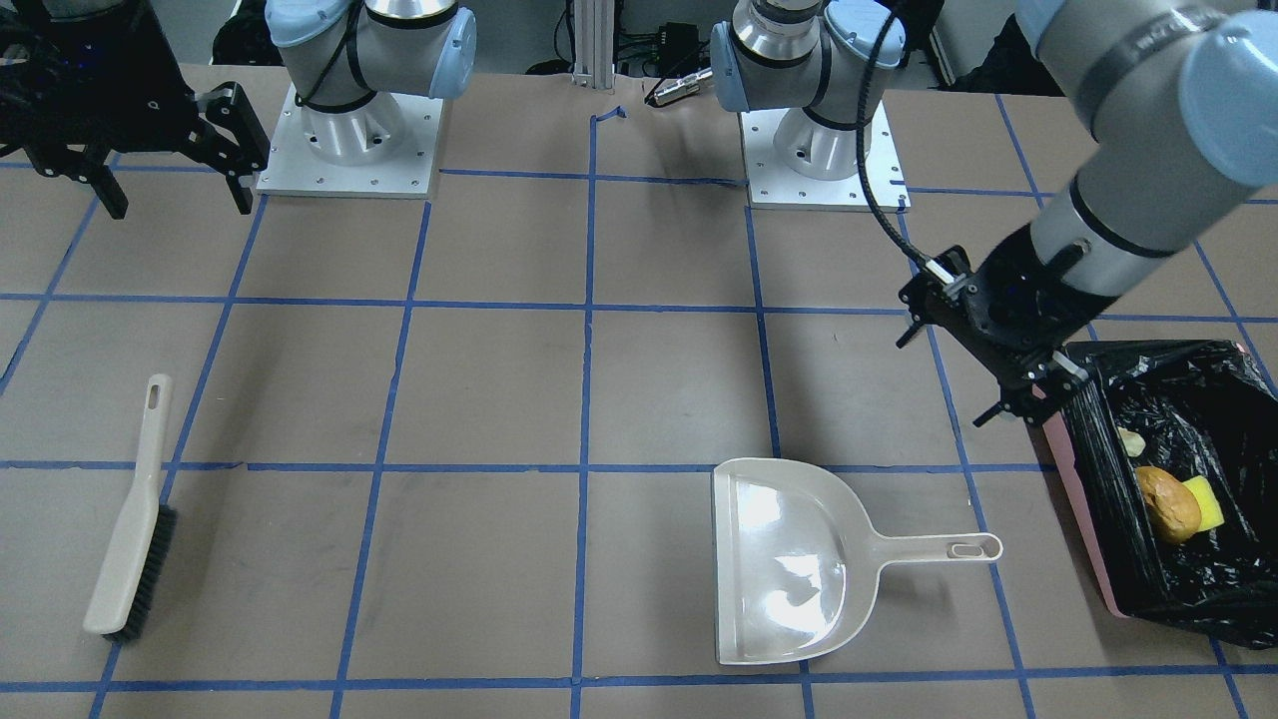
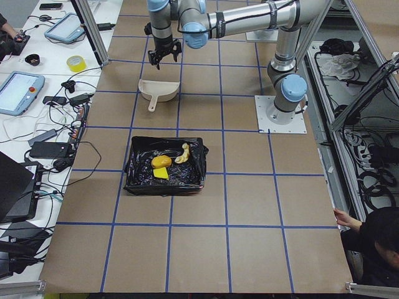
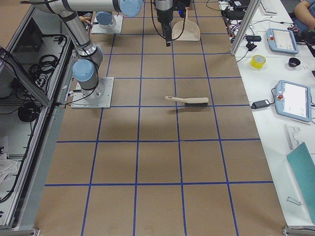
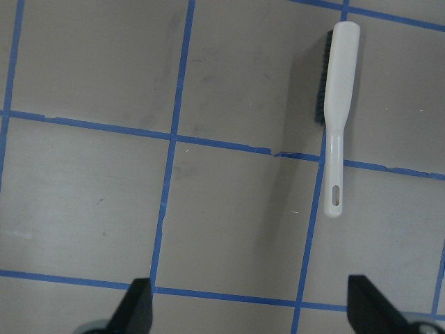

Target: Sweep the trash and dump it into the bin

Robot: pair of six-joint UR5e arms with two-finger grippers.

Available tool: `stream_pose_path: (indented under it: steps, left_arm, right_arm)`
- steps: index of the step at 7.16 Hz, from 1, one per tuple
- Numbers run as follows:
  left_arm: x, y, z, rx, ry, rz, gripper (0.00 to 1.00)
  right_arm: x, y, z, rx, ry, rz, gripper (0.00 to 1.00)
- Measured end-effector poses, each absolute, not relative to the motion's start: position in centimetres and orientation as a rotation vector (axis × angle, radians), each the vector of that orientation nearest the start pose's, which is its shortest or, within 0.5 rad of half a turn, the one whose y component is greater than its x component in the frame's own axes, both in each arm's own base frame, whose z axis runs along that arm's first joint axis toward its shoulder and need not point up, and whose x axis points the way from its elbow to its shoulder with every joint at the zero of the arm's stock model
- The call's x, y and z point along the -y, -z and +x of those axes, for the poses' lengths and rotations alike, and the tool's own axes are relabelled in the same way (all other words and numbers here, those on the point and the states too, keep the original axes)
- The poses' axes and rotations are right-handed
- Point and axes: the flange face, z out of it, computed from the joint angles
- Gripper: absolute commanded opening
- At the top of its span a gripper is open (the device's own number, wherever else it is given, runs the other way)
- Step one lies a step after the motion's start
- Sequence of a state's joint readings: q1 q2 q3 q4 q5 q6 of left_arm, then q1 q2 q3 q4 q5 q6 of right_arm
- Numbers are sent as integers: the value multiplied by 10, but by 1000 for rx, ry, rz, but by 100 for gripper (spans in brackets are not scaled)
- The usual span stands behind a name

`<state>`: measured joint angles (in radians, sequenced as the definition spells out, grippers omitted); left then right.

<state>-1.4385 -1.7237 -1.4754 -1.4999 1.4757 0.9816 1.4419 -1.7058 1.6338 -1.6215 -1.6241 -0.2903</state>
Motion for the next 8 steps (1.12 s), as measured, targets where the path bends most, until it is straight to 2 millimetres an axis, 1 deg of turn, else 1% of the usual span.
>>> stream_pose_path:
  steps: [1, 2, 4, 5, 6, 7, 8]
  left_arm:
    - [554, -483, -91, -3016, 123, 1088, 100]
    - [536, -500, -103, -3063, 126, 905, 100]
    - [501, -529, -107, -3103, 107, 618, 100]
    - [490, -537, -107, -3120, 108, 501, 100]
    - [483, -536, -107, -3131, 93, 437, 100]
    - [478, -532, -106, -3136, 73, 408, 100]
    - [471, -532, -104, -3131, 66, 393, 100]
  right_arm:
    - [458, -525, 70, -3202, 175, -255, 100]
    - [458, -526, 70, -3200, 179, -257, 100]
    - [456, -530, 70, -3198, 193, -259, 100]
    - [455, -530, 71, -3197, 195, -258, 100]
    - [455, -531, 71, -3198, 197, -255, 100]
    - [453, -532, 71, -3199, 203, -250, 100]
    - [450, -533, 72, -3199, 208, -249, 100]
